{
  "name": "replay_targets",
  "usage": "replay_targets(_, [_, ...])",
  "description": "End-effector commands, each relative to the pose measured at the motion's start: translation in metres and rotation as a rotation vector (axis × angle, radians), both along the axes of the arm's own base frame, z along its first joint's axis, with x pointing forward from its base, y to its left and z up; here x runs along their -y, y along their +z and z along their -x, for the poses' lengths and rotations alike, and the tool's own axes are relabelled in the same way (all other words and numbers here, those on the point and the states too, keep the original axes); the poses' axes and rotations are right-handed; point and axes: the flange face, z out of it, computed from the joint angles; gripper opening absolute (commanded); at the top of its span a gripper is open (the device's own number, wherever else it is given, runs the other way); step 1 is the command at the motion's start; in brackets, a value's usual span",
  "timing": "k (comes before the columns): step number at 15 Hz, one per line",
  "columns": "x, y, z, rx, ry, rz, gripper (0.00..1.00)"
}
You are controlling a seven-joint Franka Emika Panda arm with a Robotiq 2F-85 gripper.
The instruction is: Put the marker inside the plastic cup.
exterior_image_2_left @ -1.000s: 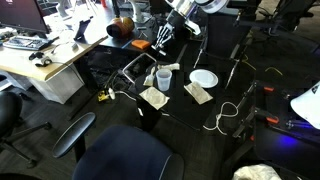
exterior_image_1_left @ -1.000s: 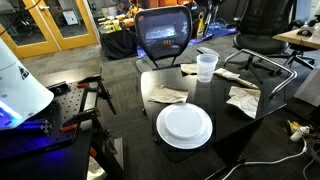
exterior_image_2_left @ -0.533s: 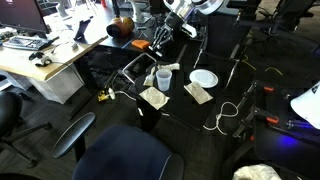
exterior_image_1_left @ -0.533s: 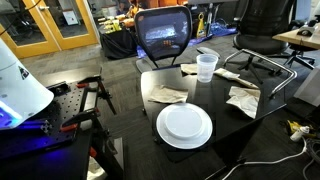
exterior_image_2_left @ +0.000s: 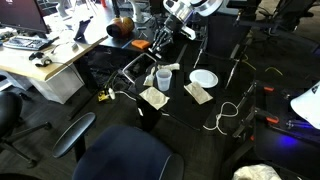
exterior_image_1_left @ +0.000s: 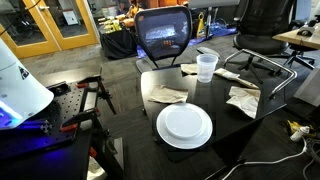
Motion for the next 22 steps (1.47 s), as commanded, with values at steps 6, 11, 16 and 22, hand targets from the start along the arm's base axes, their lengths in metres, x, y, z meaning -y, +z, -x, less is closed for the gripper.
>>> replay_targets(6, [0.035,-0.02,-0.005,0.125,0.147,-0.168,0.03])
replay_targets(11, [0.051,-0.036,-0.003,0.132,0.21,-0.232,0.03])
replay_targets(16, [0.053,-0.05,-0.003,0.116,0.22,-0.263,0.03])
replay_targets(22, [0.058,-0.075,-0.008,0.095,0.188,-0.293,0.03])
